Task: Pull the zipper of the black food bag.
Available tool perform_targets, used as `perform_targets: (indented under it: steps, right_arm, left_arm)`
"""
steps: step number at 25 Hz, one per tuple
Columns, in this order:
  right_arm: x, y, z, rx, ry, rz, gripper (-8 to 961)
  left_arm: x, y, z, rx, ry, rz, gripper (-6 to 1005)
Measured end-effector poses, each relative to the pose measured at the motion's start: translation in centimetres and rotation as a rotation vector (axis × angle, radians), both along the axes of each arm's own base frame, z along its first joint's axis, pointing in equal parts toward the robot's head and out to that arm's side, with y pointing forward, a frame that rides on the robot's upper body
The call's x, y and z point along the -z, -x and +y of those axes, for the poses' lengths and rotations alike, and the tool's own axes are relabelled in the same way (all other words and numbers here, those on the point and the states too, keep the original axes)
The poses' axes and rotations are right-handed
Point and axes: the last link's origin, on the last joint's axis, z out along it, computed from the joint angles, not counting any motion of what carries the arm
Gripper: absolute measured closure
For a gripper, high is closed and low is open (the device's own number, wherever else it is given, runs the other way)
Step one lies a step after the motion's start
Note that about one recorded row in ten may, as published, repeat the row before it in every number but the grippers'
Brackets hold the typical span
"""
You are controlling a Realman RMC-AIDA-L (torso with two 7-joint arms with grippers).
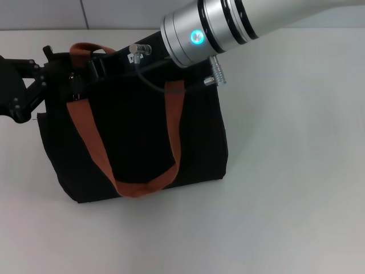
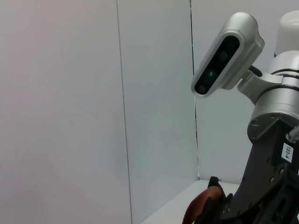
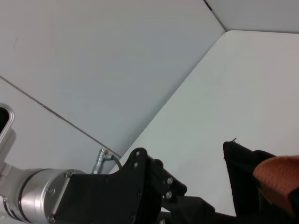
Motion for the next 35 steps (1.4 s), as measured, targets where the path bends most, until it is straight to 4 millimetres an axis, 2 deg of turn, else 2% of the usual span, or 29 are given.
perform_targets:
  steps: [6,12,15,16,18,19,20,21,23,25,28,29,32,33,34,35]
  right_arm:
    - [-0.2,-0.3,0.1,0.011,-0.013,-0.007,921]
    - [-1.4,-1.8,0.2,0.040,-0.078,-0.077,956]
    - [-3.0,-3.1,0.1,0.073,-0.139,-0.103,955]
    - [-3.0,-3.1,0.1,0.073,-0.139,-0.103,955]
    - [-4.7,-4.0,0.0,0.094,-0.202,-0.136,955]
    - [-4.7,-4.0,0.0,0.094,-0.202,-0.136,950]
    - [-6.2,-4.9,0.0,0.121,-0.241,-0.149,946]
    - [-6.2,-4.9,0.0,0.121,-0.241,-0.149,941]
    - [-7.9,-6.4,0.1,0.176,-0.271,-0.133,931]
    - [-8.3,-6.8,0.1,0.191,-0.276,-0.127,922]
    - [-9.2,-7.3,-0.1,0.185,-0.283,-0.080,908]
    - [-9.9,-7.4,-0.3,0.155,-0.274,-0.008,903]
    - [-10.3,-7.5,-0.5,0.136,-0.266,0.054,889]
    - [-11.2,-8.1,-1.1,0.079,-0.264,0.202,884]
    - [-11.2,-8.1,-1.1,0.079,-0.264,0.202,879]
    - [-11.6,-8.5,-1.5,0.055,-0.268,0.272,875]
  left_arm:
    - [0.0,0.1,-0.2,0.001,0.002,-0.001,960]
    - [-0.2,0.2,-0.2,-0.002,-0.002,-0.002,960]
    - [-0.3,0.2,-0.1,-0.003,-0.010,-0.006,960]
    - [-0.3,0.2,-0.1,-0.003,-0.010,-0.006,960]
    - [-0.5,0.2,-0.1,-0.006,-0.021,-0.009,960]
    - [-0.5,0.2,-0.1,-0.006,-0.021,-0.009,960]
    - [-0.6,0.3,0.0,-0.009,-0.027,-0.009,960]
    - [-0.6,0.3,0.0,-0.009,-0.027,-0.009,960]
    - [-0.8,0.4,0.0,-0.013,-0.035,-0.010,960]
    - [-0.8,0.4,0.0,-0.016,-0.037,-0.010,959]
    - [-0.9,0.5,-0.1,-0.019,-0.038,-0.012,959]
    - [-0.9,0.5,-0.1,-0.023,-0.036,-0.015,959]
    - [-0.8,0.5,-0.2,-0.027,-0.033,-0.019,959]
    - [-0.7,0.6,-0.3,-0.036,-0.027,-0.027,959]
    - [-0.7,0.6,-0.3,-0.036,-0.027,-0.027,959]
    - [-0.7,0.6,-0.3,-0.036,-0.027,-0.027,959]
